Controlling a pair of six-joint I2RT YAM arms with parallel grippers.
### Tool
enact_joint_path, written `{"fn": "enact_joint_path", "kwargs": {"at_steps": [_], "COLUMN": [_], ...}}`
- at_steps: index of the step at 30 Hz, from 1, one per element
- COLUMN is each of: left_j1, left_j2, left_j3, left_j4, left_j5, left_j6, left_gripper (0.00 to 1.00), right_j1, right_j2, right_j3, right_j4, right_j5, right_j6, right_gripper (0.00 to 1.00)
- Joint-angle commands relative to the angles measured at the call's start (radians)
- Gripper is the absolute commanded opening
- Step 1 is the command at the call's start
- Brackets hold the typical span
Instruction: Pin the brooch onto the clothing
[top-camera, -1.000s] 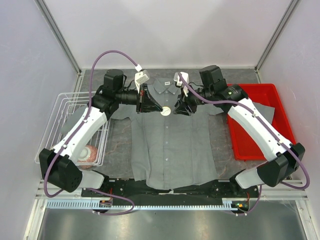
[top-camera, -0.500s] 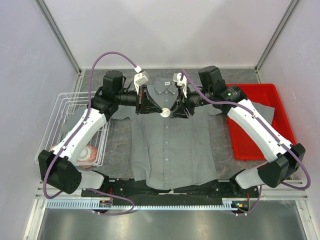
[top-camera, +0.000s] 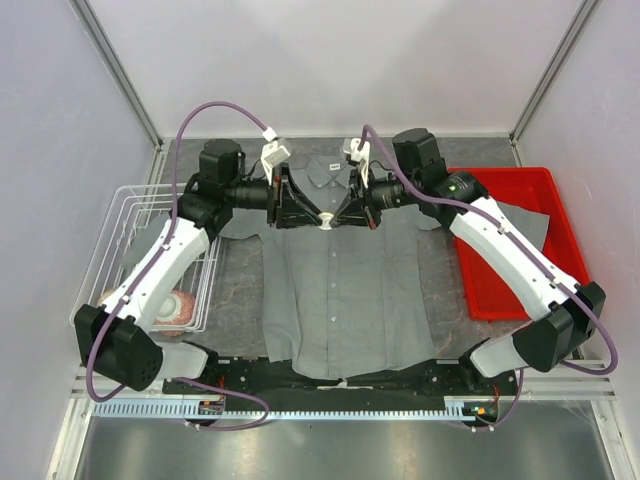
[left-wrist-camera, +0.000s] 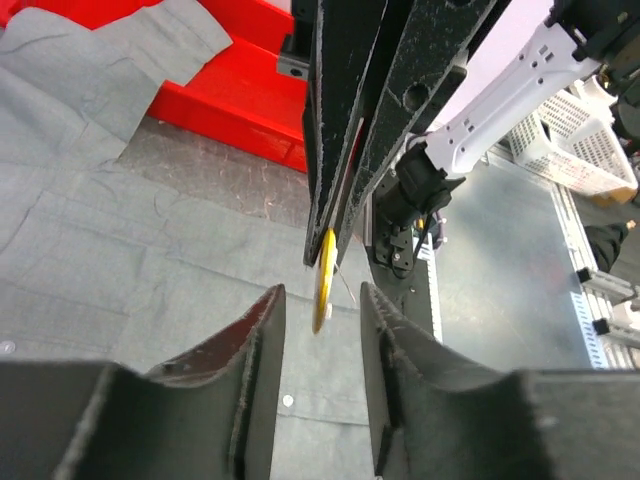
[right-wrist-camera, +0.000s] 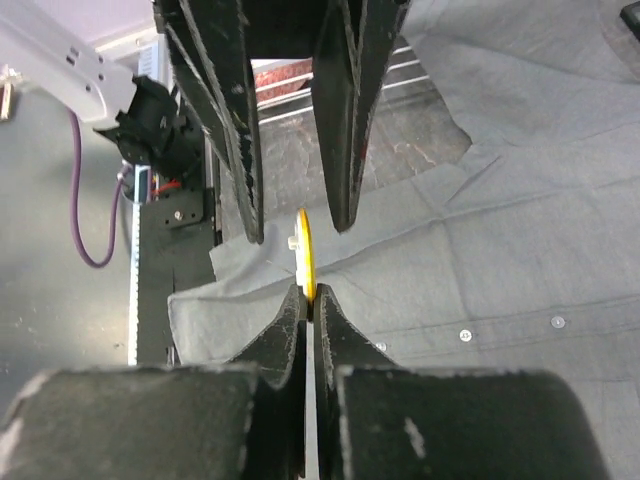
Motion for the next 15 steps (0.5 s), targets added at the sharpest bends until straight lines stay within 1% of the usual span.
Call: {"fn": "enact_joint_path", "kwargs": {"at_steps": [1, 2, 3, 4, 5, 6, 7, 8, 9, 11, 12, 13, 15], "left_j1": [0.085, 0.132, 0.153, 0.166, 0.18, 0.18, 0.179, 0.176, 0.174, 0.17, 0.167, 0.164, 0.153], "left_j2": [-0.046, -0.049, -0.053, -0.053, -0.053, -0.054, -0.06, -0.063, -0.065, -0.074, -0.077, -0.077, -0.086], "left_j3": [-0.023, -0.035, -0.064, -0.073, -0.084, -0.099, -0.109, -0.121, -0.15, -0.176, -0.193, -0.199, -0.217], "left_j4": [0.292, 0.367, 0.43, 0.483, 0.565, 0.592, 0.618, 0.676, 0.714, 0.783, 0.793, 0.798, 0.816], "left_j5": [0.009, 0.019, 0.02, 0.022, 0.02, 0.019, 0.017, -0.003, -0.007, -0.027, -0.033, -0.035, -0.037], "left_j6": [-0.249, -0.359, -0.41, -0.453, -0.511, -0.53, -0.545, -0.593, -0.619, -0.673, -0.68, -0.687, -0.699], "left_gripper": [0.5, 0.51, 0.51, 0.51, 0.51, 0.51, 0.51, 0.51, 0.51, 0.51, 0.5, 0.51, 0.5], "right_j1": [-0.059, -0.079, -0.088, -0.096, -0.102, -0.106, -0.108, -0.111, -0.111, -0.111, -0.111, -0.113, -0.116], "right_j2": [0.016, 0.017, 0.017, 0.016, 0.014, 0.013, 0.01, 0.008, 0.008, 0.008, 0.007, 0.007, 0.01], "right_j3": [0.004, -0.001, -0.02, -0.033, -0.048, -0.086, -0.105, -0.14, -0.158, -0.198, -0.232, -0.243, -0.255], "right_j4": [0.216, 0.253, 0.299, 0.401, 0.454, 0.512, 0.616, 0.655, 0.774, 0.891, 0.995, 1.031, 1.06], "right_j5": [-0.1, -0.112, -0.126, -0.15, -0.158, -0.169, -0.176, -0.181, -0.184, -0.189, -0.19, -0.19, -0.187], "right_j6": [0.185, 0.283, 0.335, 0.398, 0.503, 0.567, 0.616, 0.717, 0.771, 0.884, 0.977, 1.016, 1.044], "right_gripper": [0.0, 0.0, 0.0, 0.0, 0.0, 0.0, 0.0, 0.0, 0.0, 0.0, 0.0, 0.0, 0.0]}}
